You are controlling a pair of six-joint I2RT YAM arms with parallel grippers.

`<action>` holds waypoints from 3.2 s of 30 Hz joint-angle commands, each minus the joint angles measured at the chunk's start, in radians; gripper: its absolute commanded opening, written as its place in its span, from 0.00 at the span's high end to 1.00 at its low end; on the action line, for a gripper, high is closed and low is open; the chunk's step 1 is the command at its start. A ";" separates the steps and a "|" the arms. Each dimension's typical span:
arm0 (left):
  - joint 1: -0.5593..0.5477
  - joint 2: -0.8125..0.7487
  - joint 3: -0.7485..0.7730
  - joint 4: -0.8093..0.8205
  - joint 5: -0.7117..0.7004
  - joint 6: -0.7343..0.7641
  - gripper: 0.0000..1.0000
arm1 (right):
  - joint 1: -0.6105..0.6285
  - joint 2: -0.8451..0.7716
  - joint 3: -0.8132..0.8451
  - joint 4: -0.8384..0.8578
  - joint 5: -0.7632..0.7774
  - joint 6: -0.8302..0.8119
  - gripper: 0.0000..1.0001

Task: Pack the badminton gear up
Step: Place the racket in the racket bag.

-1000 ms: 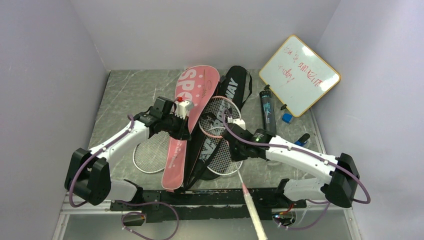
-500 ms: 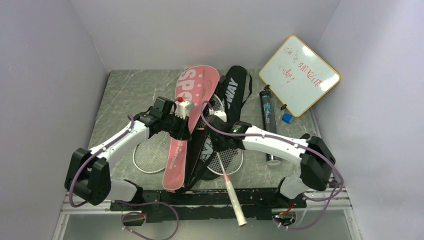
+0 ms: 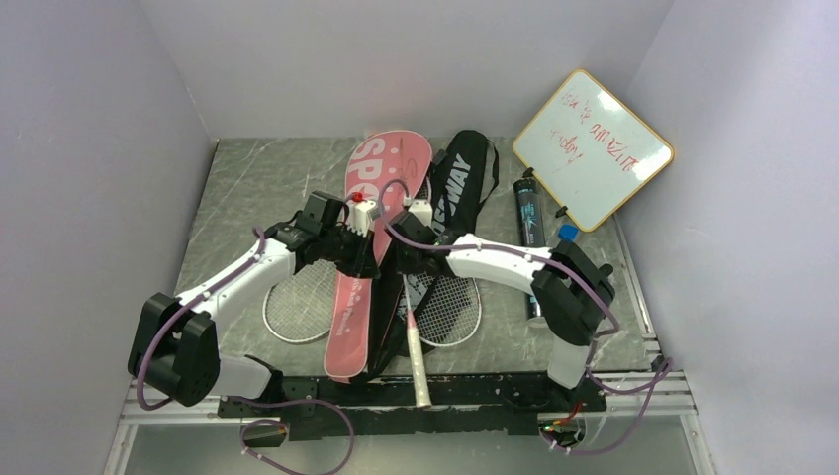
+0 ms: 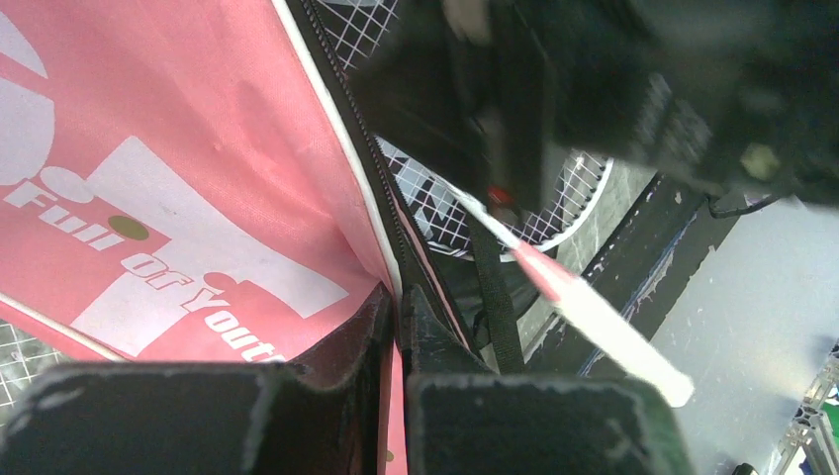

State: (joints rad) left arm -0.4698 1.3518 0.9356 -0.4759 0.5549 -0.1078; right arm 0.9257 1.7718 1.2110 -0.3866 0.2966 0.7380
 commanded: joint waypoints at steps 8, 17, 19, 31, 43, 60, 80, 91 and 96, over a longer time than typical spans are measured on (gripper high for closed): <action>0.000 0.010 -0.003 0.031 0.065 0.037 0.92 | -0.169 0.071 0.011 0.491 -0.211 0.094 0.93; 0.000 0.019 0.001 0.025 0.065 0.036 0.92 | -0.168 -0.129 -0.202 0.481 -0.280 0.056 0.49; 0.000 0.018 0.001 0.025 0.068 0.036 0.92 | -0.167 -0.193 -0.248 0.437 -0.292 0.041 0.49; 0.000 0.015 0.002 0.022 0.066 0.033 0.92 | 0.050 -0.467 -0.517 0.313 -0.406 0.053 0.53; 0.000 0.019 0.000 0.021 0.067 0.033 0.92 | 0.223 -0.414 -0.649 0.591 -0.483 0.223 0.48; 0.000 0.036 -0.004 0.025 0.076 0.031 0.92 | 0.241 -0.283 -0.604 0.794 -0.465 0.333 0.80; -0.001 -0.097 -0.245 0.711 0.507 -0.614 0.92 | 0.236 -0.211 -0.644 1.013 -0.345 0.329 0.89; 0.003 -0.089 -0.133 0.326 0.336 -0.330 0.90 | 0.230 -0.350 -0.737 1.005 -0.311 0.304 0.50; 0.001 -0.052 0.020 -0.019 0.109 -0.034 0.89 | 0.226 -0.548 -0.750 0.752 -0.134 0.269 0.43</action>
State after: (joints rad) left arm -0.4625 1.2854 0.8330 -0.2016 0.8135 -0.4229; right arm 1.1614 1.3735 0.4614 0.5091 -0.0212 1.0573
